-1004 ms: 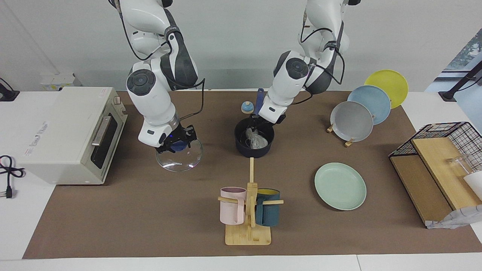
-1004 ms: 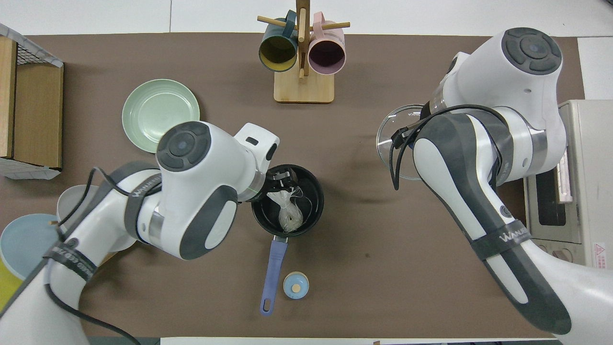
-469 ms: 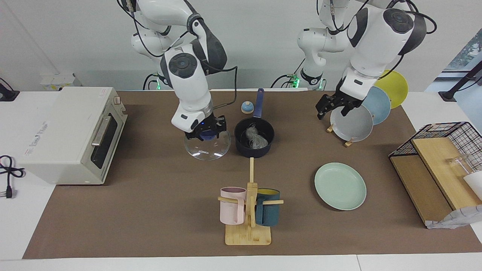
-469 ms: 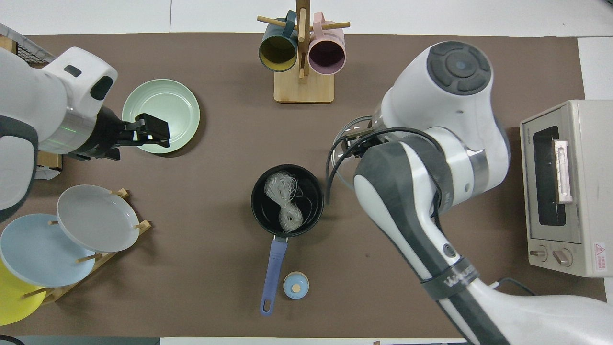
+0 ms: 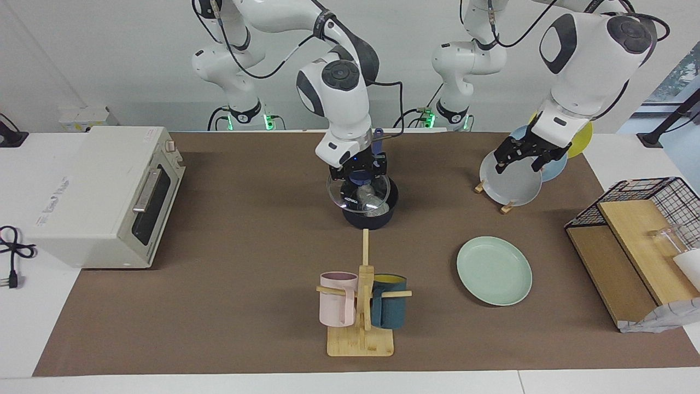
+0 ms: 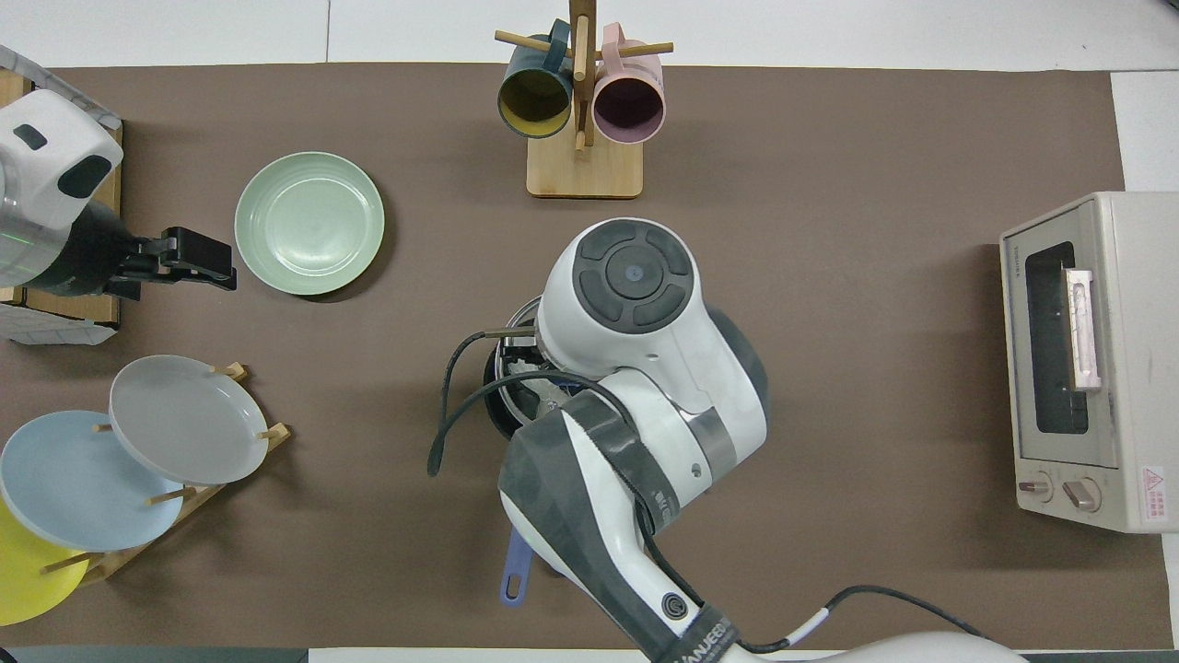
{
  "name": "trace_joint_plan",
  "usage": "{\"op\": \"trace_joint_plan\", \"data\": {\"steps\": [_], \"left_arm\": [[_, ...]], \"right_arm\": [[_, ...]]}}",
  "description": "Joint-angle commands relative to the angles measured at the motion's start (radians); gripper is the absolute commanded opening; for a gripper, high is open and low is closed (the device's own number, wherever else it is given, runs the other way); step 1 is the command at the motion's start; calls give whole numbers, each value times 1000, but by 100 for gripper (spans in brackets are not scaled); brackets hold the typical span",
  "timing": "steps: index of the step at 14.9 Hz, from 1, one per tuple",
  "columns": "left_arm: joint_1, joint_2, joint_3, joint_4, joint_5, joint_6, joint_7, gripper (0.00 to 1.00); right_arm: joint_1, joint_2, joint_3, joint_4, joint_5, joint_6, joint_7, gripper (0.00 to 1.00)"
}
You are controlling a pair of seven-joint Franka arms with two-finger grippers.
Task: Transfer vermicelli from plate to pot
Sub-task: 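Lower the glass lid onto the saucepan with the right gripper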
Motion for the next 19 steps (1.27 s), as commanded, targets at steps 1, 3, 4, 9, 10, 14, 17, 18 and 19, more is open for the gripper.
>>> {"op": "trace_joint_plan", "data": {"steps": [1, 3, 4, 9, 10, 14, 17, 18, 19], "left_arm": [[-11, -21, 2, 6, 38, -33, 3, 100], [-12, -38, 2, 12, 54, -60, 3, 100], [-12, -39, -2, 38, 67, -86, 3, 100], [1, -94, -10, -18, 79, -125, -4, 100], [3, -107, -10, -50, 79, -113, -4, 100], [20, -105, -10, -68, 20, -31, -4, 100], [14, -93, -10, -35, 7, -43, -4, 100], [6, -91, -7, -35, 7, -42, -4, 100], [2, -91, -7, -37, 8, -43, -1, 100]], "right_arm": [[24, -11, 0, -58, 22, 58, 30, 59], [26, -10, 0, -70, 22, 66, 42, 59], [38, -10, 0, -77, 22, 66, 47, 59], [62, -7, 0, -127, 22, 142, 61, 59], [62, -5, 0, -127, 22, 141, 61, 59], [65, 7, 0, -132, 22, 144, 61, 59], [65, 7, 0, -136, 21, 147, 61, 59], [65, 7, 0, -138, 21, 147, 59, 59], [65, 7, 0, -138, 19, 153, 58, 59]]}}
